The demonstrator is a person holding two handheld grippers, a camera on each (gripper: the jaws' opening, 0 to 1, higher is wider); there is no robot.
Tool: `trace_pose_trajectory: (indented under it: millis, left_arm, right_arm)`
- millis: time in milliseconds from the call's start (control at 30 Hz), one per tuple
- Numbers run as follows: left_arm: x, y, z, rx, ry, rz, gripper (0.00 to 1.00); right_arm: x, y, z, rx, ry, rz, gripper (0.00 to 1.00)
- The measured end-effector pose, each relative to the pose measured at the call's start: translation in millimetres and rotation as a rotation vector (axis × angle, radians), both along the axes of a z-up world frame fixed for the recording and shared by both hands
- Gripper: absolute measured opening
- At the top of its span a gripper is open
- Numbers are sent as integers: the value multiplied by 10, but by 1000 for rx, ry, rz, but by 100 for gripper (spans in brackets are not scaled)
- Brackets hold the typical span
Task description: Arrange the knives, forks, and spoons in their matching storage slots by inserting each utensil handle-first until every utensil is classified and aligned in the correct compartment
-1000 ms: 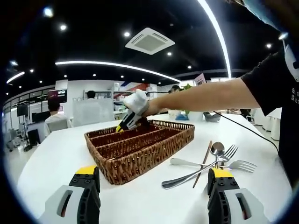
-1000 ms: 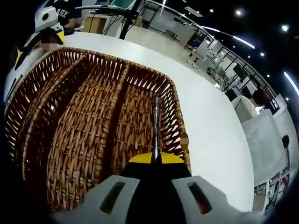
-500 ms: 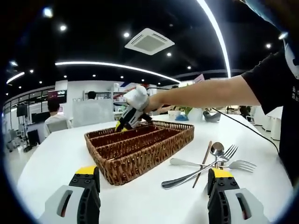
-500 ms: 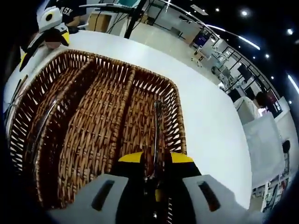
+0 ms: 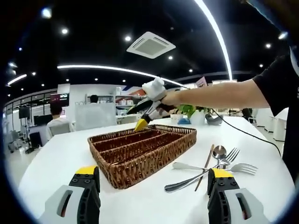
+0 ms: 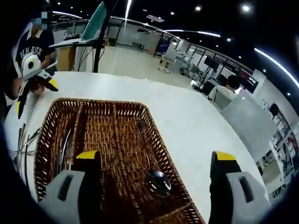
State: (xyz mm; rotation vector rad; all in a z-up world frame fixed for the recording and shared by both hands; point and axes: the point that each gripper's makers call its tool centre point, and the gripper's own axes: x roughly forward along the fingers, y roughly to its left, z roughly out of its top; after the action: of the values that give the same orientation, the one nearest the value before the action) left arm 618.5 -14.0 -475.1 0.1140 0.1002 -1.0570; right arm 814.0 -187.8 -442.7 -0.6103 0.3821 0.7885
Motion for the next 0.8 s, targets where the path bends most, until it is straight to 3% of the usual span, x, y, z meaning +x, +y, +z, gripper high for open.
trace_pose_trajectory:
  millis: [200,600,800]
  left_arm:
    - [-18,-27,5,-4,-10,-6,100]
    - [-92,-88,68,-12,-46,-15,100]
    - [-121,-92,122,-19,-61,-15,100]
  right_arm:
    - [-376,-78,72,78,-34,-21,99]
    - [-1143,-164,229,129,-128,-48,99]
    - [-1338,-187,282,167,-148,-69,99]
